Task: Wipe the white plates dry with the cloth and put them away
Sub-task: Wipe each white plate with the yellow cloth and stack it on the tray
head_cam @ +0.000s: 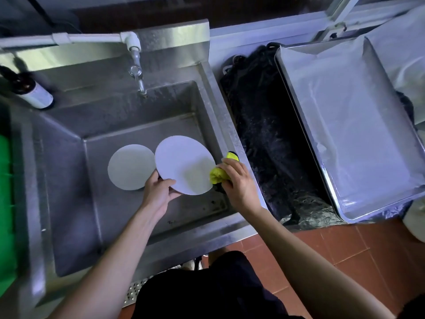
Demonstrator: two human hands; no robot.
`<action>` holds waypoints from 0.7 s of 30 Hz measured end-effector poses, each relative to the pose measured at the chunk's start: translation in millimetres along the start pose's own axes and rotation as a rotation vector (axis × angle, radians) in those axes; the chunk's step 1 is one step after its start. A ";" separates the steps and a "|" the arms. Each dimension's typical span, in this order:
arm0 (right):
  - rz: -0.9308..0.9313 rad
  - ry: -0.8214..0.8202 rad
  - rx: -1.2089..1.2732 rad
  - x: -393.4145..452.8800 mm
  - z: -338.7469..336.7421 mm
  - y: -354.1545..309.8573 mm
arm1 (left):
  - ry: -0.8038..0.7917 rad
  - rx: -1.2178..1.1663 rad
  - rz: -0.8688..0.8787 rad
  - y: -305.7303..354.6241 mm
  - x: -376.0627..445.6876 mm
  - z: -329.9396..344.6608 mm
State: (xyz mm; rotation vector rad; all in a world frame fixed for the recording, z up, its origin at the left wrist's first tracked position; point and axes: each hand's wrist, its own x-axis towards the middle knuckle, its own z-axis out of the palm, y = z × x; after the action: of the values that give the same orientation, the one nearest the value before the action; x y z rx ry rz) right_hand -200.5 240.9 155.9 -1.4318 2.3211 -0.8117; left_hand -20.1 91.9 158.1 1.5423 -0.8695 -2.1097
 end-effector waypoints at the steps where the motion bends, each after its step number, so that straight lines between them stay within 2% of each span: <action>1: -0.023 -0.016 0.014 4.4 3.0 -11.2 | -0.003 -0.027 -0.005 3.1 -2.9 -3.0; 11: -0.164 -0.124 0.071 25.2 35.6 -112.2 | -0.073 -0.069 0.100 25.2 -38.0 -48.0; 21: -0.253 -0.153 -0.059 10.6 46.6 -145.4 | -0.077 -0.248 0.168 36.6 -65.7 -83.9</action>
State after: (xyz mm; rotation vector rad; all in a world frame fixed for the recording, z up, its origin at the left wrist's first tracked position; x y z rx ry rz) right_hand -76.6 166.9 206.8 -1.7729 2.0944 -0.6749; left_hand 78.4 85.1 212.3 1.2273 -0.7043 -2.0765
